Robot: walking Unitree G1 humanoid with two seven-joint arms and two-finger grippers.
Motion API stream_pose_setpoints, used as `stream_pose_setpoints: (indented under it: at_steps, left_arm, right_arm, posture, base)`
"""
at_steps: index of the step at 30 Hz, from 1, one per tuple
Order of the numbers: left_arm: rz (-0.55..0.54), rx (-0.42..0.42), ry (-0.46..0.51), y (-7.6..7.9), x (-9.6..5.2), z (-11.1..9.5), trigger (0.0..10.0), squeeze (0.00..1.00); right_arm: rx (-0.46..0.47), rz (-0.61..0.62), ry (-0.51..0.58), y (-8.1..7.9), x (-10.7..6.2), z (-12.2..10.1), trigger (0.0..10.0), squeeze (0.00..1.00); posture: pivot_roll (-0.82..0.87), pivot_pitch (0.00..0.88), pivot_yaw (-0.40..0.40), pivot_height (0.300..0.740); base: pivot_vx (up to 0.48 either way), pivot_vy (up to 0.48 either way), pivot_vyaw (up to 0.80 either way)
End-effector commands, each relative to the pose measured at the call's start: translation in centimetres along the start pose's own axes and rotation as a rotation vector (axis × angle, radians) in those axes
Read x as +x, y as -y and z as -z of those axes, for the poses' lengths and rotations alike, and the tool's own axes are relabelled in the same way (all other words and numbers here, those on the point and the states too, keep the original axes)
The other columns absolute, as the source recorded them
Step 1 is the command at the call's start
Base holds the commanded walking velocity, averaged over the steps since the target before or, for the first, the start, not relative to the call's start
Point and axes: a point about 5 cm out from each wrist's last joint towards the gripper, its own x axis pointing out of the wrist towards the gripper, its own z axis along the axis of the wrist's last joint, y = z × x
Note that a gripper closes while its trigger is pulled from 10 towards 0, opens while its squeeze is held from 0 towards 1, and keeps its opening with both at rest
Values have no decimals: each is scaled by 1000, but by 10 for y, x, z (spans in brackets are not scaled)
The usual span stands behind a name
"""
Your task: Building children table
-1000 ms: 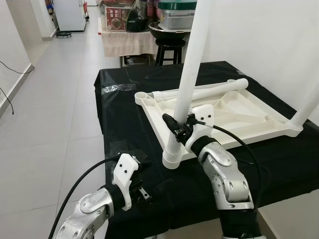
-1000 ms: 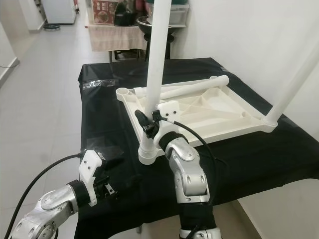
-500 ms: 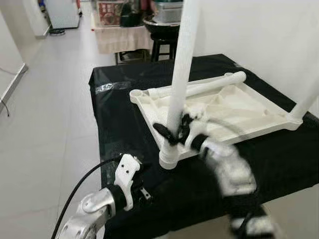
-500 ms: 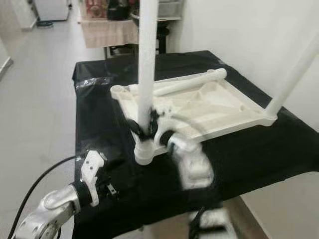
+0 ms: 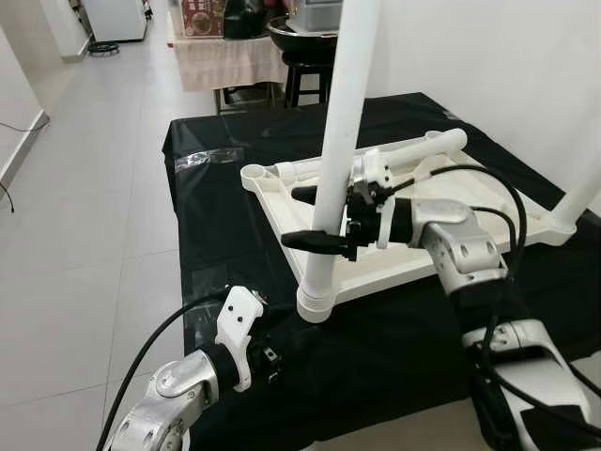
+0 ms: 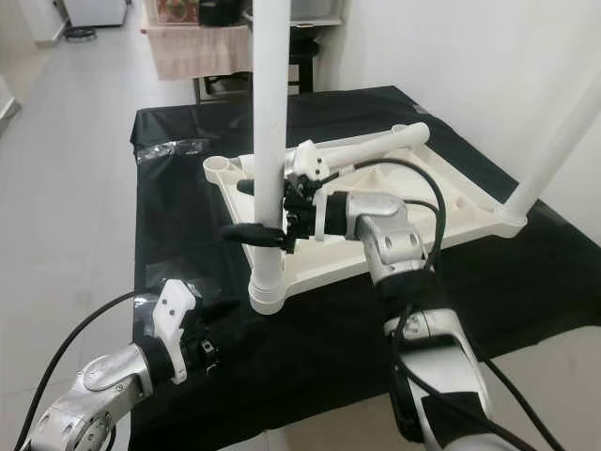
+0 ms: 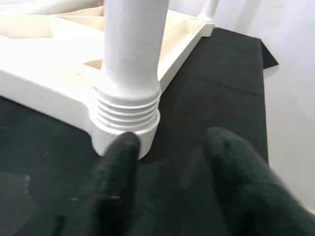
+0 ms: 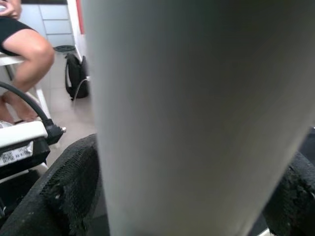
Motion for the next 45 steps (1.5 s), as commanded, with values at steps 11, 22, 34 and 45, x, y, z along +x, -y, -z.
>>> stream_pose_setpoints:
  at_steps: [11, 22, 34, 45]
  left_arm:
    - [-40, -12, 29, -1, -2, -2, 0, 0]
    - [-43, -14, 31, -1, -4, -3, 0, 0]
    - [-30, 2, 1, -5, -3, -2, 10000, 0]
    - [-25, -3, -3, -5, 0, -1, 10000, 0]
  right_arm:
    - [53, 3, -6, 8, -14, 13, 0, 0]
    - [92, 386, -110, -15, -27, 49, 0, 0]
    - [333, 998, -137, -52, 10, 94, 0, 0]
    - [262, 834, -29, -31, 14, 62, 10000, 1000]
  posture:
    - [7, 62, -60, 740]
    - [10, 78, -76, 740]
    - [31, 67, -54, 740]
    - [29, 60, -58, 740]
  base:
    - [0, 0, 0]
    - [0, 0, 0]
    - [0, 0, 0]
    - [0, 0, 0]
